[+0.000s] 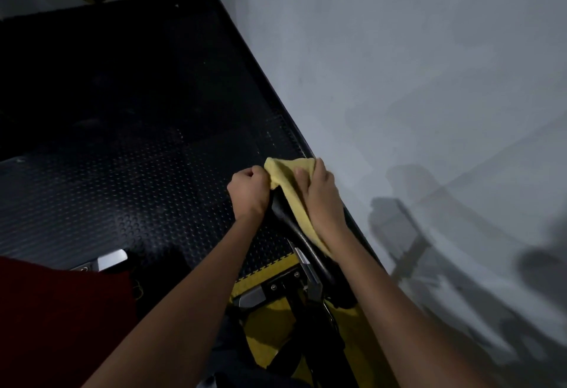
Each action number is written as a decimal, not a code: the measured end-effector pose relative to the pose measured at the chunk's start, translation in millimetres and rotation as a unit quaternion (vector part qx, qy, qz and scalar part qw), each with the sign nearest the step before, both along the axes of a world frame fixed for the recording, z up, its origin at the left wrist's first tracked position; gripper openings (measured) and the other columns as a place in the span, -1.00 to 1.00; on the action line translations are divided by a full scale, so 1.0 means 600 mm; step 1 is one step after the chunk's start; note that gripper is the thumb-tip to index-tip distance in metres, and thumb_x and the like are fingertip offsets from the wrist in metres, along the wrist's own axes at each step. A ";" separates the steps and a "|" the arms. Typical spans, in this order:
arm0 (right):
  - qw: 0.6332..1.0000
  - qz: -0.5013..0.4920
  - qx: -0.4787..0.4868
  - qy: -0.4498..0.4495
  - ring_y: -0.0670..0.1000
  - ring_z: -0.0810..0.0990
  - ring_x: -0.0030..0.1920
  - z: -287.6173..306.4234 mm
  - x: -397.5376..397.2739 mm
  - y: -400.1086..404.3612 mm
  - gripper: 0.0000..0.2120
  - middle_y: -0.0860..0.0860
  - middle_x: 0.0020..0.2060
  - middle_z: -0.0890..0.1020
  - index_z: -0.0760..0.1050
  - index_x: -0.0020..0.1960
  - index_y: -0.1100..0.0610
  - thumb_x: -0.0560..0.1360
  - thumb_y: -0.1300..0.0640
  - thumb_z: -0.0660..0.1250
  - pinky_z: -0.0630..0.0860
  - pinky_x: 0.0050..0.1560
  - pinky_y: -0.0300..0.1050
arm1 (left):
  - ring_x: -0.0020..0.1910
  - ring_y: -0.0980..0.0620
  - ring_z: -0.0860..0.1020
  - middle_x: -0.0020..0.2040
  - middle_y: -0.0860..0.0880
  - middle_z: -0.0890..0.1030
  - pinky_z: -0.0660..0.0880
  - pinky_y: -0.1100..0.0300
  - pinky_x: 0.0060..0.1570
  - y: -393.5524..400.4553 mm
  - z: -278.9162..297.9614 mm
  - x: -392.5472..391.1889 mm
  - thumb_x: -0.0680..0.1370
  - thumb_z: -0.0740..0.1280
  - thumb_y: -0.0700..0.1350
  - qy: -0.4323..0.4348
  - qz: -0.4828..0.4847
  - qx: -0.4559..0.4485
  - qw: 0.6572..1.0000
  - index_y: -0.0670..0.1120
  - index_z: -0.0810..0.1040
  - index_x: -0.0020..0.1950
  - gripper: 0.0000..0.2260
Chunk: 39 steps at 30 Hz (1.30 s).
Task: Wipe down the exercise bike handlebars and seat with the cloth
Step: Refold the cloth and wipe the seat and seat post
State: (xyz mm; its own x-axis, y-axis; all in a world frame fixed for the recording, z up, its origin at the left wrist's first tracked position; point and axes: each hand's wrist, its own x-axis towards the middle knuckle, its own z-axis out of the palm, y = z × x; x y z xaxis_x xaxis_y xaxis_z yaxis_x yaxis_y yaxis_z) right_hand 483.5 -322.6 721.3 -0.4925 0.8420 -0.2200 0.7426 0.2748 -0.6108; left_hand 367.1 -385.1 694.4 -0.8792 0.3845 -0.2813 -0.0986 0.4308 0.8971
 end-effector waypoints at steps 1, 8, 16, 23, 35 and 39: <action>1.000 0.015 0.007 -0.017 0.18 0.50 0.29 0.001 0.026 -0.026 -0.33 0.21 0.47 0.30 -0.07 0.62 0.11 0.67 -0.19 0.05 0.47 0.12 -0.04 | -0.49 0.10 0.31 -0.45 0.01 0.40 0.30 0.26 -0.52 0.000 0.000 0.001 0.56 0.19 -0.11 0.001 0.004 -0.002 1.000 -0.10 0.39 -0.42 -0.66; 0.979 0.077 0.142 -0.121 -0.02 0.57 0.11 0.014 0.152 -0.145 -0.29 0.07 0.31 0.48 -0.04 0.60 0.13 0.62 -0.29 -0.08 0.48 -0.08 -0.27 | -0.60 0.18 0.27 -0.51 0.07 0.36 0.20 0.36 -0.63 0.005 -0.002 0.003 0.56 0.19 -0.12 -0.006 0.012 0.014 1.000 -0.07 0.33 -0.47 -0.63; 0.998 -0.017 0.049 -0.028 0.26 0.54 0.21 -0.003 -0.016 0.000 -0.36 0.27 0.36 0.39 0.12 0.53 0.20 0.66 -0.25 -0.07 0.47 0.01 -0.03 | -0.59 0.17 0.24 -0.48 0.02 0.39 0.22 0.34 -0.61 0.006 -0.003 -0.004 0.57 0.19 -0.12 -0.009 0.007 0.001 1.000 -0.10 0.37 -0.44 -0.65; 0.997 0.033 0.052 -0.053 0.06 0.56 0.03 -0.004 0.043 -0.045 -0.29 0.21 0.43 0.34 -0.12 0.62 0.14 0.65 -0.27 -0.08 0.49 -0.19 -0.18 | -0.59 0.17 0.23 -0.50 0.04 0.34 0.23 0.32 -0.59 0.001 -0.004 0.001 0.57 0.19 -0.15 -0.017 0.002 0.013 1.000 -0.08 0.35 -0.45 -0.64; 0.996 0.016 0.075 -0.039 0.08 0.58 -0.07 -0.012 0.030 -0.039 -0.32 0.23 0.28 0.43 0.01 0.57 0.19 0.65 -0.24 -0.01 0.32 -0.32 -0.25 | -0.60 0.16 0.25 -0.49 0.03 0.37 0.24 0.30 -0.60 0.007 -0.003 -0.002 0.57 0.19 -0.12 -0.009 0.005 0.006 1.000 -0.09 0.37 -0.45 -0.64; 0.999 -0.033 0.025 0.008 0.24 0.53 0.23 -0.012 -0.033 0.029 -0.44 0.24 0.30 0.48 0.27 0.48 0.19 0.68 -0.19 -0.03 0.45 0.09 0.00 | -0.50 0.11 0.26 -0.47 0.01 0.36 0.26 0.20 -0.49 0.004 -0.001 -0.003 0.55 0.19 -0.12 -0.006 0.002 0.006 1.000 -0.10 0.36 -0.44 -0.66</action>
